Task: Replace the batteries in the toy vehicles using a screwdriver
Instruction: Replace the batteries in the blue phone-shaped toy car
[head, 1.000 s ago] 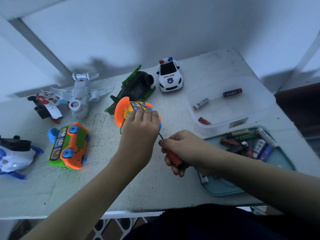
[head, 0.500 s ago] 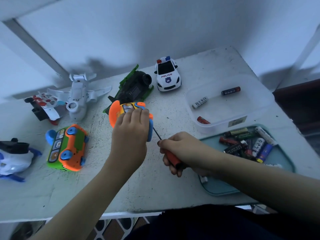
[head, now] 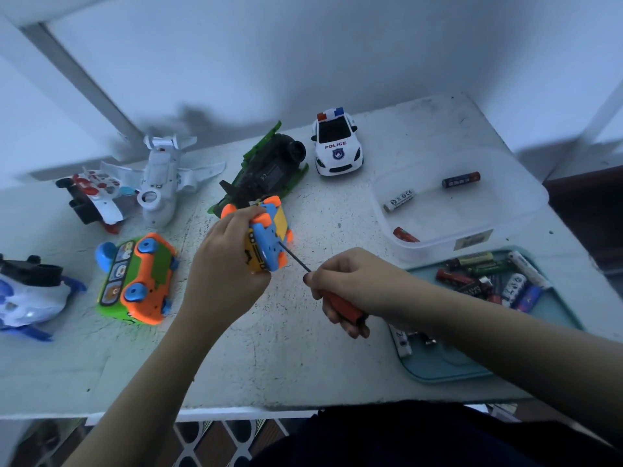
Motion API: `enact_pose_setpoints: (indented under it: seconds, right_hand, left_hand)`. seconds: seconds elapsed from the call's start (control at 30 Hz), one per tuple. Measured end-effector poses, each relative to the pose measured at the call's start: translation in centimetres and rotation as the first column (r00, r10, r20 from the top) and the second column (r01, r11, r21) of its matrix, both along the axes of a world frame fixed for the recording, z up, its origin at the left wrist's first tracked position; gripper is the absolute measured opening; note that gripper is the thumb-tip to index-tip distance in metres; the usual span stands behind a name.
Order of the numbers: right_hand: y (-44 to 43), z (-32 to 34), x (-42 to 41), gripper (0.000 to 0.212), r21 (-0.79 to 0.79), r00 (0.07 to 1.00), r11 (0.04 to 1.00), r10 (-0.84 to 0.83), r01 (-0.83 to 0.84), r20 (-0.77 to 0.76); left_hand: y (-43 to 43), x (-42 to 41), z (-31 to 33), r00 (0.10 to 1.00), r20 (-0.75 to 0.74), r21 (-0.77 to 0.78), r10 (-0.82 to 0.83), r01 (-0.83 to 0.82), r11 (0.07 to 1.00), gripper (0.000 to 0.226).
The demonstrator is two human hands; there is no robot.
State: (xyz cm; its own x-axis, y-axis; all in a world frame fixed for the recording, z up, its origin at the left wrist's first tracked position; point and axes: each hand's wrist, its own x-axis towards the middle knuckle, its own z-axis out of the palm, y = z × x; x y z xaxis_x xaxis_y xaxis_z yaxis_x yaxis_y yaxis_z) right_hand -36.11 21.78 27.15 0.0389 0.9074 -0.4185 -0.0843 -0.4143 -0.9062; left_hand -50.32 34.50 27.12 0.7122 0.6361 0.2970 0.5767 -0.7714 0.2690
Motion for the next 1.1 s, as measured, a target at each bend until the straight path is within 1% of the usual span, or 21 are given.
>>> enact_pose_setpoints:
  seconds: [0.13, 0.27, 0.33, 0.43, 0.63, 0.77, 0.87, 0.93, 1.1]
  right_hand:
    - [0.2, 0.1, 0.3, 0.027, 0.016, 1.000, 1.000, 0.013, -0.013, 0.018]
    - [0.5, 0.2, 0.5, 0.028, 0.015, 0.999, 1.000, 0.018, -0.019, 0.031]
    - [0.7, 0.2, 0.3, 0.027, 0.003, 0.999, 1.000, 0.017, -0.017, 0.028]
    - [0.8, 0.2, -0.4, 0.027, -0.020, 1.000, 1.000, -0.002, 0.003, 0.009]
    - [0.6, -0.3, -1.4, 0.025, -0.048, 0.991, 0.993, -0.108, 0.104, -0.074]
    - [0.9, -0.3, -1.9, 0.025, -0.065, 0.966, 0.984, -0.178, 0.168, -0.187]
    - [0.8, -0.3, -1.8, 0.025, -0.061, 0.959, 0.982, -0.190, 0.181, -0.212]
    - [0.7, -0.3, -1.7, 0.026, -0.058, 0.960, 0.983, -0.184, 0.176, -0.210]
    - [0.5, 0.0, -0.8, 0.026, -0.039, 0.980, 0.990, -0.142, 0.138, -0.142]
  left_hand:
    - [0.4, -0.3, 0.1, 0.999, 0.006, 0.004, -0.037, 0.037, 0.999, 0.068]
    - [0.5, -0.3, 0.2, 0.998, -0.023, 0.025, -0.066, 0.066, 0.997, 0.071]
    - [0.5, -0.1, 0.2, 0.996, -0.042, 0.080, -0.082, 0.085, 0.993, 0.068]
    - [0.0, 0.5, -0.3, 0.989, -0.111, 0.215, -0.097, 0.119, 0.969, 0.059]
    - [-0.9, 1.7, -1.2, 0.987, -0.148, 0.349, -0.068, 0.116, 0.930, 0.060]
    - [-1.2, 2.4, -1.7, 0.985, -0.158, 0.363, -0.075, 0.129, 0.923, 0.064]
    - [-0.9, 2.3, -1.5, 0.991, -0.113, 0.374, -0.071, 0.108, 0.921, 0.054]
    - [-0.7, 2.1, -1.5, 0.994, -0.095, 0.391, -0.044, 0.078, 0.917, 0.053]
    - [-0.9, 1.2, -2.3, 0.996, -0.094, 0.375, 0.015, 0.022, 0.927, 0.066]
